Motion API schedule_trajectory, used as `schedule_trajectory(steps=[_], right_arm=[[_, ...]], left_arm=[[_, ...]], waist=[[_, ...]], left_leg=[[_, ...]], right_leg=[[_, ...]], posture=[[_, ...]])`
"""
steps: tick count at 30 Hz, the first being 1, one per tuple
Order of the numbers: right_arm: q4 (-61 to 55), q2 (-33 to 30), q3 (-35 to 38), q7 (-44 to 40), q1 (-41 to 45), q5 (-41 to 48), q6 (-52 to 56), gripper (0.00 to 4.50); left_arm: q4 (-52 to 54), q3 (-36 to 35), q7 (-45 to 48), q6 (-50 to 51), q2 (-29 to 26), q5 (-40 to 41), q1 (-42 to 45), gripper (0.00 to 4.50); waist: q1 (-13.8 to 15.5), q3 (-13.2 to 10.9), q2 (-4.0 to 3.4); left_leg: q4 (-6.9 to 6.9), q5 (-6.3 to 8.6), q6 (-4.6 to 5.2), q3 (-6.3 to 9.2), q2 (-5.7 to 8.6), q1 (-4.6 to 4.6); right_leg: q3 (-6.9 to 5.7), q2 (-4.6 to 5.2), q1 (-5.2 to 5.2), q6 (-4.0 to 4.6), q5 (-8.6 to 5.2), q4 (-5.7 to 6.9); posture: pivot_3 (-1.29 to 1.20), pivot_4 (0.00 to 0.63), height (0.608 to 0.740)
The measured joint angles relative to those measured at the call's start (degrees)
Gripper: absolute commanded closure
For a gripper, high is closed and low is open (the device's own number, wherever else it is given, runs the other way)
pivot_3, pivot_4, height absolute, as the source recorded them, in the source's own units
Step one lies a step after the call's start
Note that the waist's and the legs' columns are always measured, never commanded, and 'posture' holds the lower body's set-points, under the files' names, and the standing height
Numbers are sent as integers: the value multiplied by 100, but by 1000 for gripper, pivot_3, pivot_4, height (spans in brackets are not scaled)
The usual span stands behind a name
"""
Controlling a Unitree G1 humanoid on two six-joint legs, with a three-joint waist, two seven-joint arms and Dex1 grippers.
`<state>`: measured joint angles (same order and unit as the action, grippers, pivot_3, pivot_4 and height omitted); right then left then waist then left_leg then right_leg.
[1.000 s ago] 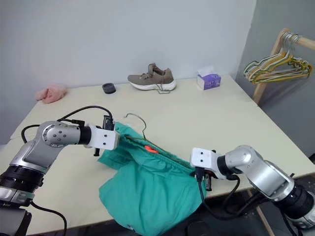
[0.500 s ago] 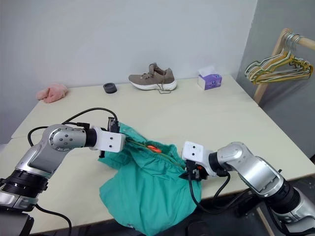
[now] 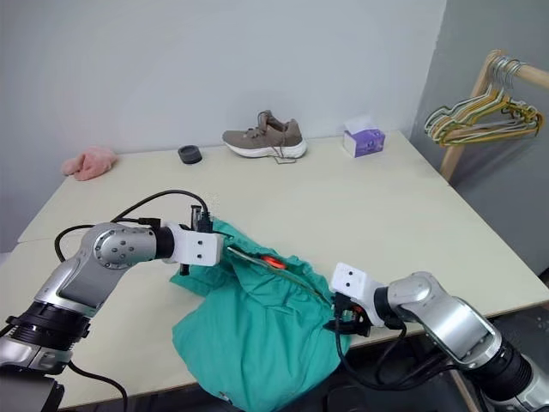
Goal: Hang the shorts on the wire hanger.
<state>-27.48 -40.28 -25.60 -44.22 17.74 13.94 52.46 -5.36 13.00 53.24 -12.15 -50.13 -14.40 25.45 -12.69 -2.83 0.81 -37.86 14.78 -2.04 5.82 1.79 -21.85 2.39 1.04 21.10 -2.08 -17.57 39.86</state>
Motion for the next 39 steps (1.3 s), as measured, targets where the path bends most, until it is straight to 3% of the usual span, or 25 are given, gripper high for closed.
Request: schedule_trajectory(steps=[5, 8, 15, 16, 24, 27, 34, 39], right_arm=[[693, 604, -153, 332, 28, -327, -365, 1324], [972, 799, -272, 372, 30, -423, -600, 1869], [1396, 1069, -97, 384, 87, -482, -888, 4353], [1431, 1117, -74, 376, 108, -477, -889, 4472], [1432, 1190, 20, 178, 158, -371, -799, 4472], [1216, 1077, 163, 40, 158, -268, -624, 4500], [648, 956, 619, -62, 191, 196, -70, 4500], [506, 993, 1011, 132, 147, 448, 279, 4500]], left_arm=[[-16, -37, 17, 283, 39, 243, -169, 4500], [-21, -129, 20, 398, 39, 367, -239, 4500], [-34, -273, 42, 766, 137, 773, -353, 4500], [-55, -309, 40, 817, 166, 810, -371, 4500], [-179, -573, 155, 1065, 280, 1151, -486, 4500], [-211, -815, 287, 1442, 500, 1676, -552, 3849], [-693, -1542, 39, 2197, 811, 2481, -327, 1675], [-1111, -2135, -4, 2620, 786, 3025, -251, 1675]], waist=[[6, 0, 0], [9, 0, 0], [11, 3, 1], [12, 3, 1], [16, 3, 0], [17, 2, 0], [13, 3, 1], [7, 5, 4]], left_leg=[[-1, 0, 0, 2, 1, -2], [0, 0, 0, 2, 1, -1], [-2, 0, 0, 2, 1, 3], [-1, 0, 0, 3, 1, 3], [-2, 0, 0, 6, 3, 1], [-2, 0, 0, 9, 3, 1], [-2, 0, 0, 13, 3, 1], [-2, 0, -1, 13, 3, -2]], right_leg=[[0, 0, 0, 0, 0, 1], [0, 0, 1, 0, 0, 2], [0, 0, -2, 1, 0, 4], [-1, 0, 0, 1, 0, 5], [-1, 2, 0, 1, 1, 5], [-3, 2, 1, 1, 1, 6], [-7, 1, 1, 1, 1, 6], [-5, 2, 2, 1, 1, 5]], posture=[[-237, 0, 740], [-230, 0, 740], [-231, 0, 740], [-231, 0, 740], [-233, 0, 740], [-238, 0, 740], [-244, 0, 740], [-241, 0, 740]])
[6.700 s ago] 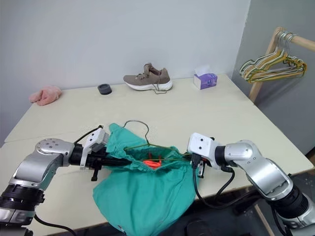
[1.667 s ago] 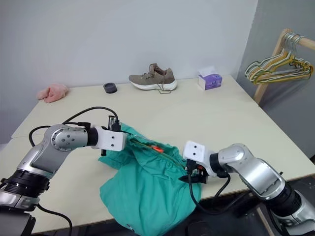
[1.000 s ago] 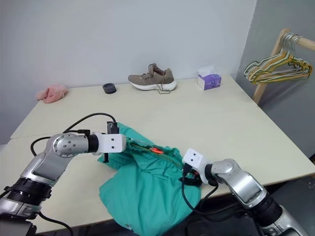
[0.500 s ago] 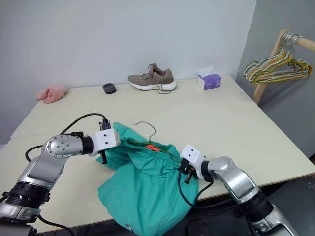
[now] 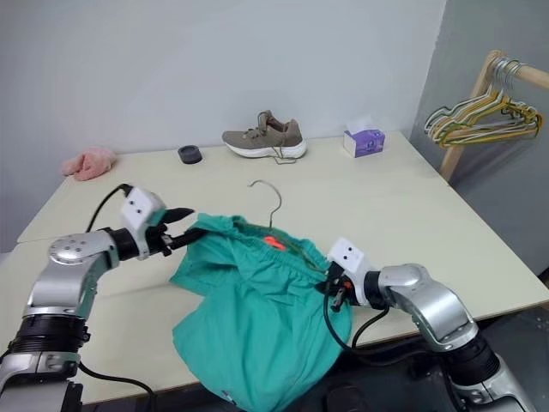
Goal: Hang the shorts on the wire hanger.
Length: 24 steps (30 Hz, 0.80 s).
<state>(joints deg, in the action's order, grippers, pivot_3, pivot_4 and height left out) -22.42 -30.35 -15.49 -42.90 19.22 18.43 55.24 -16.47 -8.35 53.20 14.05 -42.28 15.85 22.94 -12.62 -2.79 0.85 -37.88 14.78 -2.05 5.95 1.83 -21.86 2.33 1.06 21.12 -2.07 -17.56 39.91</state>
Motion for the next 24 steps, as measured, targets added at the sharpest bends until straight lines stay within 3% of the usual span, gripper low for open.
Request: schedule_trajectory(steps=[3, 6, 9, 10, 15, 24], right_arm=[[-5, 114, 104, 139, -25, 131, 171, 4500], [-10, 175, 328, 305, -83, 286, 378, 4500], [-75, 126, 727, 469, -172, 377, 588, 4500], [-108, 114, 856, 517, -215, 422, 665, 4500], [-308, -19, 1769, 853, -587, 653, 1154, 4500], [-821, -289, 3915, 1627, -2123, 640, 1709, 4500]], left_arm=[[12, -124, 59, 115, -3, 209, -70, 1675], [145, -275, 182, 492, -13, 491, -257, 1076], [701, -303, 448, 1102, -5, 952, -407, 134], [870, -303, 511, 1270, -3, 1096, -408, 39], [1830, -114, 758, 2107, 32, 1728, -377, 39], [2585, 686, 287, 2691, 1033, 2060, 450, 39]], waist=[[1, 1, 1], [-1, 0, -1], [20, 1, 2], [35, 1, 2], [33, 1, 0], [-121, 9, -13]], left_leg=[[0, 0, 0, -2, 0, 0], [0, 0, 0, -3, 0, 0], [-1, 0, 0, -2, 1, -4], [-1, 0, 0, -1, 1, -4], [-1, 0, 0, -9, 3, -3], [-3, 0, 0, -34, 10, -2]], right_leg=[[2, 1, 0, 0, 0, 1], [4, 1, 1, 1, 0, 1], [2, 2, 1, 1, 0, -1], [2, 2, 2, 1, 0, -2], [8, 2, -1, 0, 0, -1], [27, 1, -5, -3, -2, -3]], posture=[[-247, 0, 740], [-256, 0, 740], [-270, 0, 740], [-277, 0, 740], [-293, 0, 740], [-432, 0, 740]])
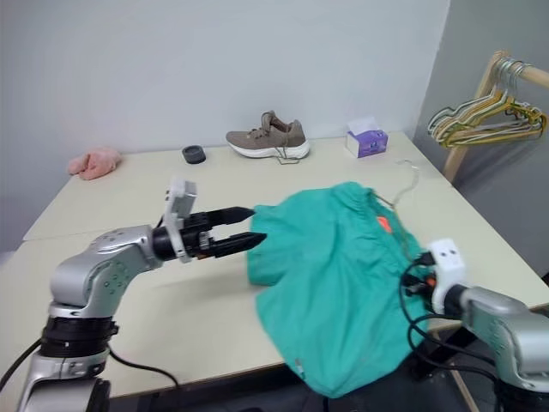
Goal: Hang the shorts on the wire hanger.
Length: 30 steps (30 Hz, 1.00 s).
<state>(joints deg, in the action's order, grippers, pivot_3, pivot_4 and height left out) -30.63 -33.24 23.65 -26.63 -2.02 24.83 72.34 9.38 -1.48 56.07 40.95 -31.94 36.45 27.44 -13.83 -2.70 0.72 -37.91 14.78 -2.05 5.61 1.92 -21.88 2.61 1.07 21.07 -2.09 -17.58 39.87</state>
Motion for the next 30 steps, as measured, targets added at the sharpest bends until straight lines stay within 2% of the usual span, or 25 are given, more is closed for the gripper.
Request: schedule_trajectory(steps=[2, 7, 12, 17, 23, 30], right_arm=[[-89, -6, 420, 128, -228, -49, 130, 4500], [-130, -170, 1465, 516, -398, -295, 435, 4500], [413, -767, 2145, 920, 218, -650, 580, 4500], [1298, -1395, 2239, 1115, 998, -904, 434, 4500], [2773, -2020, 2155, 1306, 2186, -1035, 268, 4500], [4628, -2736, 1440, 1117, 3159, -1011, 266, 4500]], left_arm=[[83, 324, -30, -139, 89, -182, 193, 39], [-111, 1232, -198, -1263, 585, -1282, 740, 39], [-483, 1632, -457, -1794, 1406, -1758, 1227, 39], [-714, 1873, -526, -1985, 1883, -1930, 1573, 39], [-1125, 2019, -501, -2172, 2254, -2130, 2076, 39], [-1417, 2033, -405, -2301, 2551, -2181, 2360, 39]], waist=[[-102, 6, -8], [-361, 24, -40], [-662, 27, -47], [-871, 26, -54], [-998, 3, -45], [-1003, -34, -79]], left_leg=[[3, 0, 0, -3, 0, 1], [10, 1, 1, -8, 5, -1], [13, 16, 26, -12, 27, 0], [12, 43, 71, -20, 36, 25], [11, 57, 93, -55, 50, 37], [13, 68, 112, -92, 50, 60]], right_leg=[[2, -2, 0, -1, -1, -1], [4, -4, 0, -6, -5, -7], [3, -5, -17, -26, -17, -27], [-4, 4, -91, -43, -25, -92], [7, 22, -105, -68, -34, -102], [35, 22, -123, -76, -39, -108]], posture=[[-454, 0, 740], [-487, 0, 740], [-492, 0, 740], [-484, 9, 740], [-474, 22, 740], [-462, 36, 740]])
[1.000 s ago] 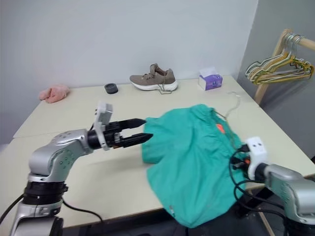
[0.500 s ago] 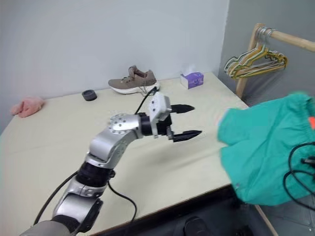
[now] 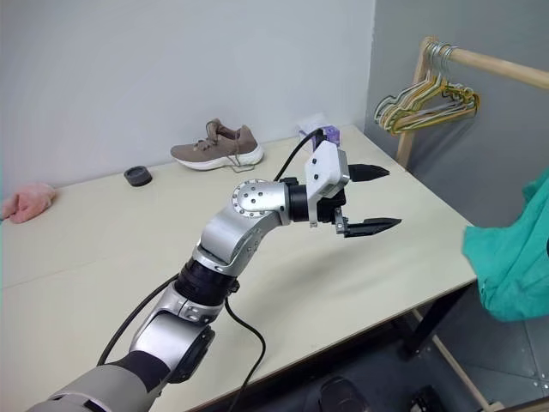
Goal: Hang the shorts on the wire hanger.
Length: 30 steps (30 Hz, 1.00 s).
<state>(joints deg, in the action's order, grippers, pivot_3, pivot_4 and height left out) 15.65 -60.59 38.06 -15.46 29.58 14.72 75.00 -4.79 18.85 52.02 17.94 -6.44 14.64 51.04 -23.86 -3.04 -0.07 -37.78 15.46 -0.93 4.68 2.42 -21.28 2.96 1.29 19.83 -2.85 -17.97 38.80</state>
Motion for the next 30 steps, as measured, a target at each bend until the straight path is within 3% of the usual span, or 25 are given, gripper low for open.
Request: schedule_trajectory(steps=[5, 16, 29, 30], right_arm=[[442, -173, -449, -293, 98, 62, 403, 4500], [479, -179, -491, -421, 357, 140, 639, 4500], [-524, 287, 517, 97, 534, 169, 642, 198], [-600, 287, 522, 129, 518, 161, 559, 32]], left_arm=[[-128, 43, 408, 90, 94, 122, 312, 39], [-375, -76, 1278, 953, 231, 894, 873, 39], [-477, -73, 1388, 872, 216, 806, 894, 0], [-477, -73, 1388, 863, 214, 791, 894, 0]], waist=[[-1, -16, 4], [-21, -14, -3], [-46, -9, -11], [-47, -9, -11]], left_leg=[[11, 12, 5, -26, -1, 44], [10, 29, 21, -56, -4, 49], [5, 37, 28, -73, -2, 49], [5, 37, 28, -73, -2, 49]], right_leg=[[40, -2, -32, -12, -7, -16], [95, -2, -51, -57, 13, -74], [115, 1, -51, -70, 21, -84], [116, 1, -51, -71, 21, -84]], posture=[[-458, 36, 740], [-466, 18, 740], [-453, 0, 740], [-453, 0, 740]])
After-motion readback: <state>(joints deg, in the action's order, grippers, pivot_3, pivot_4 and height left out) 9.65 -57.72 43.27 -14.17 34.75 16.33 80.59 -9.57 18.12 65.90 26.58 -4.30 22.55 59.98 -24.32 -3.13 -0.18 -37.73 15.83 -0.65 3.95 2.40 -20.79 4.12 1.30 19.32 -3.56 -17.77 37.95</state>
